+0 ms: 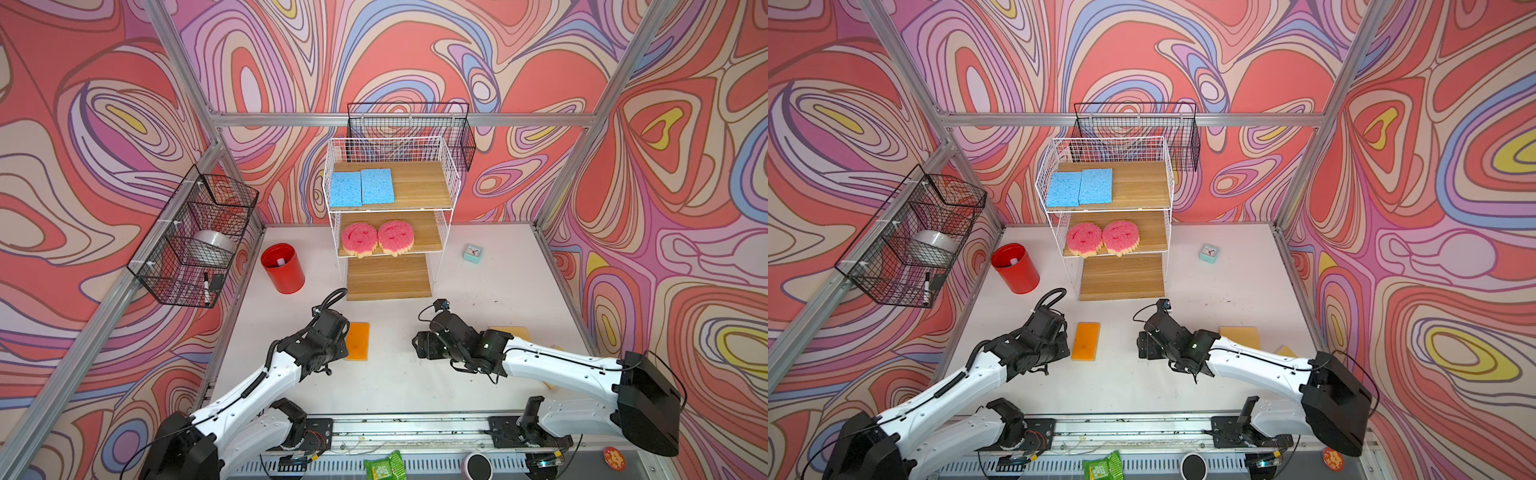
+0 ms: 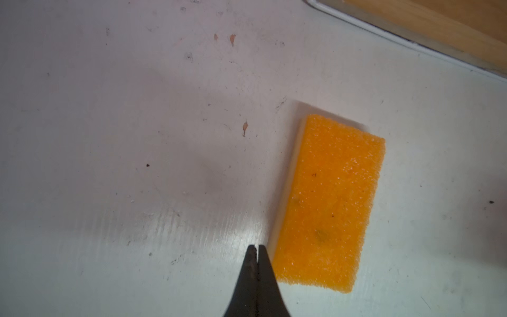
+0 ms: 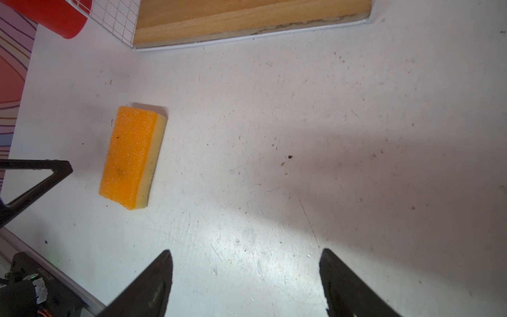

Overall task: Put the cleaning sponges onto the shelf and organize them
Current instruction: 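Move the right gripper over the orange sponge while the left gripper withdraws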

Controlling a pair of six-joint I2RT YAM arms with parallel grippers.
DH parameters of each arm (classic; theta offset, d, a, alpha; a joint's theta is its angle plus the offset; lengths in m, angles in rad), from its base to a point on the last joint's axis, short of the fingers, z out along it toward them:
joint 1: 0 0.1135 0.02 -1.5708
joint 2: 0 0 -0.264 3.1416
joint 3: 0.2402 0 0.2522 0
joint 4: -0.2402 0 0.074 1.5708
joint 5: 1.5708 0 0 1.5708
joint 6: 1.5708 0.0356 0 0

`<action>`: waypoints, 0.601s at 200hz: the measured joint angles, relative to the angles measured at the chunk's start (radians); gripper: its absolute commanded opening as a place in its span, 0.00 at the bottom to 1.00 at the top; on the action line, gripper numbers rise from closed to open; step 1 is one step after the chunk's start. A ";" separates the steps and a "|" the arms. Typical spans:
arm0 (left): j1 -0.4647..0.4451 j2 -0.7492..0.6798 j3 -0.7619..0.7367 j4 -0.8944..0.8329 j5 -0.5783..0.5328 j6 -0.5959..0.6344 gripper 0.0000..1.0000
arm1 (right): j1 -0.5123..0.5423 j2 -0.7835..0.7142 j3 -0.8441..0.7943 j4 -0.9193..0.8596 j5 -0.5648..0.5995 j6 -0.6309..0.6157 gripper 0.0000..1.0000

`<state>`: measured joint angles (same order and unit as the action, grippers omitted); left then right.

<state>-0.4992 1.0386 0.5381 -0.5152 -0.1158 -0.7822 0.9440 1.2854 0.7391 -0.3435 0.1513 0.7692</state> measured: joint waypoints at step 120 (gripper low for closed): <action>0.004 0.167 -0.086 0.255 0.111 0.013 0.00 | -0.001 0.073 0.080 -0.018 0.017 -0.037 0.98</action>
<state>-0.4950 1.2053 0.4522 -0.2604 -0.0048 -0.7696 0.9428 1.3586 0.8188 -0.3611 0.1684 0.7319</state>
